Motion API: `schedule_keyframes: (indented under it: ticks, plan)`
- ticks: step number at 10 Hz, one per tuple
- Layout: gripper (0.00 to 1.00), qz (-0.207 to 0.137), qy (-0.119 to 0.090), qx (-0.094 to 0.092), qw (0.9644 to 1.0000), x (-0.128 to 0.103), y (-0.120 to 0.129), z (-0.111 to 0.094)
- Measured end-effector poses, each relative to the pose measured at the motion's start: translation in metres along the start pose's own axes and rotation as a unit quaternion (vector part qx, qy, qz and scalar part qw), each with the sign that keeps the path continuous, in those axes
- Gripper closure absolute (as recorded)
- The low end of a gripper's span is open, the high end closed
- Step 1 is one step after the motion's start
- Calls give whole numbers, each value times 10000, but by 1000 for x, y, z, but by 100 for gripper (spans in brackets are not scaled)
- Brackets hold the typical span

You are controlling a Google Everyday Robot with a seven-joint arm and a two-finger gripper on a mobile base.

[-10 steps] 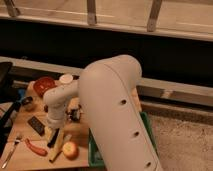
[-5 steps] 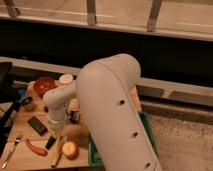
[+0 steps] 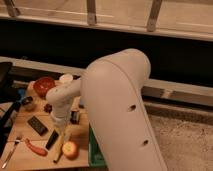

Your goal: Place banana in metal cup

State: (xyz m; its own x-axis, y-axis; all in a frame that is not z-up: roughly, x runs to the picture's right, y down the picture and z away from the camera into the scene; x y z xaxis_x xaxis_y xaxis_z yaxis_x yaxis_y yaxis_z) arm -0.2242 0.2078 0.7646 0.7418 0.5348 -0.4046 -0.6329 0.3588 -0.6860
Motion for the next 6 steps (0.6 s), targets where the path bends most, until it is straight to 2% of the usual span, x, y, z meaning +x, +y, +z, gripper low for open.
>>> schedule_keyframes:
  ticks: [2,4,6]
  plan:
    - [100,112,-133,296,9994,4,-16,-25]
    - [100,212,-280,651,9973,6,-27,-57]
    - [100,322,-458,1041,9930,8,-40,-95]
